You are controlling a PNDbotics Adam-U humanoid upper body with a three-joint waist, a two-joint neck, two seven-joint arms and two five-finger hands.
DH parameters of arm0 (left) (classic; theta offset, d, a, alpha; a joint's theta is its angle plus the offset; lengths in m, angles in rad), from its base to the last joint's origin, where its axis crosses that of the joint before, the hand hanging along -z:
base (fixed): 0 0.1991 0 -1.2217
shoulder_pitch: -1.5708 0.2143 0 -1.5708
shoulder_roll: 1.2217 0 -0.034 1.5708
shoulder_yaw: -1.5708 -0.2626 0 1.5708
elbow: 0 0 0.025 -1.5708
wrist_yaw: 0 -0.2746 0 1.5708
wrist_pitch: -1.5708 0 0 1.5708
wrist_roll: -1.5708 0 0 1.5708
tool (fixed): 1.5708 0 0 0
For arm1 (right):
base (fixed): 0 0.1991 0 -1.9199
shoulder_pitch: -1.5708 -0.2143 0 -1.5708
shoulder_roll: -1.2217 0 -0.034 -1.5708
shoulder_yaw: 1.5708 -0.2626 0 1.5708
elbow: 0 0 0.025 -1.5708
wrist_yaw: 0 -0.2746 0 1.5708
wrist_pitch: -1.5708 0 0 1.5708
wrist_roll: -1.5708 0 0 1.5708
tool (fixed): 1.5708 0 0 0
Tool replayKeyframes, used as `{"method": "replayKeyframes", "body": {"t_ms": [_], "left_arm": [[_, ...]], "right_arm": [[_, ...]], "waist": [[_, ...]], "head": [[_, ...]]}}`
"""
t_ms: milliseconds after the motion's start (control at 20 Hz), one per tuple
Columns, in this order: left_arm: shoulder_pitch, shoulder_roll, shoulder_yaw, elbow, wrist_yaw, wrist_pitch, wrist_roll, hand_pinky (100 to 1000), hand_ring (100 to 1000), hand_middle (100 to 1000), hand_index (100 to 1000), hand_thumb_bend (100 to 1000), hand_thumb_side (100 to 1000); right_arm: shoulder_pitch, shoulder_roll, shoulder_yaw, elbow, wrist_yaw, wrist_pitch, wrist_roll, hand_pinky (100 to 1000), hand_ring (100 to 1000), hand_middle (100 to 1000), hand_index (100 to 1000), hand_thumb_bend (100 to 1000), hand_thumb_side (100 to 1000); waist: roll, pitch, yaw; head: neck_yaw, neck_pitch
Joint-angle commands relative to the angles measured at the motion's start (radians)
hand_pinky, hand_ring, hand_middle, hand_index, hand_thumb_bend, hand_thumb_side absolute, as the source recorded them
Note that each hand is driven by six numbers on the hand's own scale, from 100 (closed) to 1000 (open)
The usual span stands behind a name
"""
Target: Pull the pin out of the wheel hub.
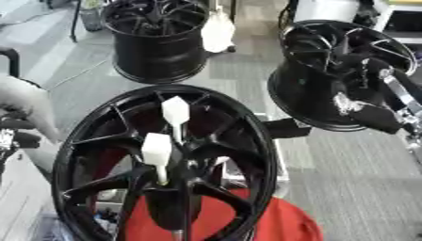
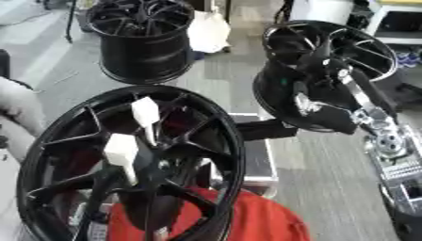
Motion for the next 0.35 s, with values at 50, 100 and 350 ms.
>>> {"method": "replayKeyframes", "body": {"t_ms": [50, 100, 350], "left_arm": [[-0.008, 0.004, -0.005, -0.017, 0.004, -0.004, -0.004, 618, 582, 613, 807, 100, 665], [-0.008, 0.004, -0.005, -0.017, 0.004, -0.005, -0.005, 618, 582, 613, 808, 100, 664], [-0.009, 0.000, -0.008, -0.017, 0.003, -0.006, -0.007, 618, 583, 613, 808, 100, 667]], "right_arm": [[0.001, 0.068, 0.001, 0.009, -0.069, -0.037, -0.057, 680, 690, 748, 880, 100, 351], [0.008, 0.085, 0.005, 0.016, -0.092, -0.049, -0.068, 677, 687, 745, 875, 100, 335], [0.028, 0.131, 0.032, 0.042, -0.200, -0.096, -0.099, 669, 677, 736, 868, 100, 355]], "waist": [[0.007, -0.005, 0.000], [0.008, -0.005, 0.000], [0.009, -0.003, -0.002]], "head": [[-0.003, -0.015], [-0.005, -0.015], [-0.010, -0.017]]}}
